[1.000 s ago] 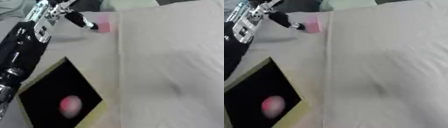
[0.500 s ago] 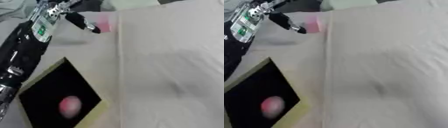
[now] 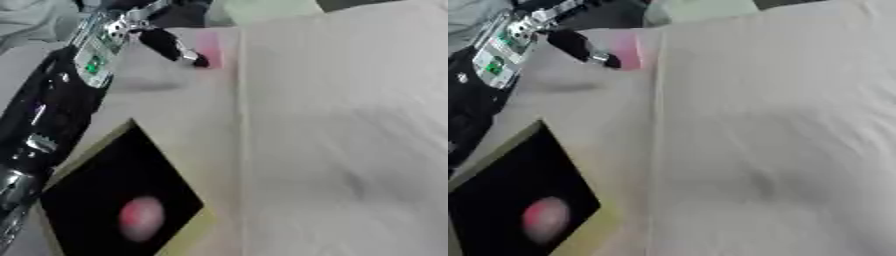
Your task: Pick up objects on the table and place them in the box.
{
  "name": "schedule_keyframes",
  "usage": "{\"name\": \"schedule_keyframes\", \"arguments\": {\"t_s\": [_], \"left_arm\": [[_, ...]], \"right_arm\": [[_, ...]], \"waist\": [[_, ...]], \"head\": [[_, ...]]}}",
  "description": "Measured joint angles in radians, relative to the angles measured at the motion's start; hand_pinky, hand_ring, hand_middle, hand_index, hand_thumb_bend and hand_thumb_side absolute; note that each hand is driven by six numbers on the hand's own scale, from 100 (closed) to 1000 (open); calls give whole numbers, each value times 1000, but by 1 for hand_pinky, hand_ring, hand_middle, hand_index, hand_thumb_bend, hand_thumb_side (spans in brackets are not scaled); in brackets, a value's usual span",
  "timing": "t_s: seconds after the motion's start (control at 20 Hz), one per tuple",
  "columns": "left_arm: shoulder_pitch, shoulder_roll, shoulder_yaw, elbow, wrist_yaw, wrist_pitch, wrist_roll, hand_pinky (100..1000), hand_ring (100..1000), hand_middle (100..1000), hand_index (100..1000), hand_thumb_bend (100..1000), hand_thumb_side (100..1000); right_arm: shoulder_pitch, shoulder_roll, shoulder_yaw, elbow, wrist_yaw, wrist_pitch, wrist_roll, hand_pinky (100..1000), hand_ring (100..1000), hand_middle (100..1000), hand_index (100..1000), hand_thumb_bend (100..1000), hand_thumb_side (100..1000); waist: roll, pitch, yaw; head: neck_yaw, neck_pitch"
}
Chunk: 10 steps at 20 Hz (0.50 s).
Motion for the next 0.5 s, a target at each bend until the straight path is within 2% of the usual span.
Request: {"name": "schedule_keyframes", "arguments": {"t_s": [0.35,0.5], "left_arm": [[4,6,15,25,18,17,23,882,906,880,918,766,348],[7,10,17,25,29,8,25,886,909,885,919,721,237]], "right_arm": [[-8,0,5,0,-2,-1,6,780,749,651,778,471,961],[-8,0,5,0,-2,-1,6,780,748,649,777,480,957]], "waist": [[8,12,-11],[14,20,-18]], "head": [[20,-10],[26,-18]]}}
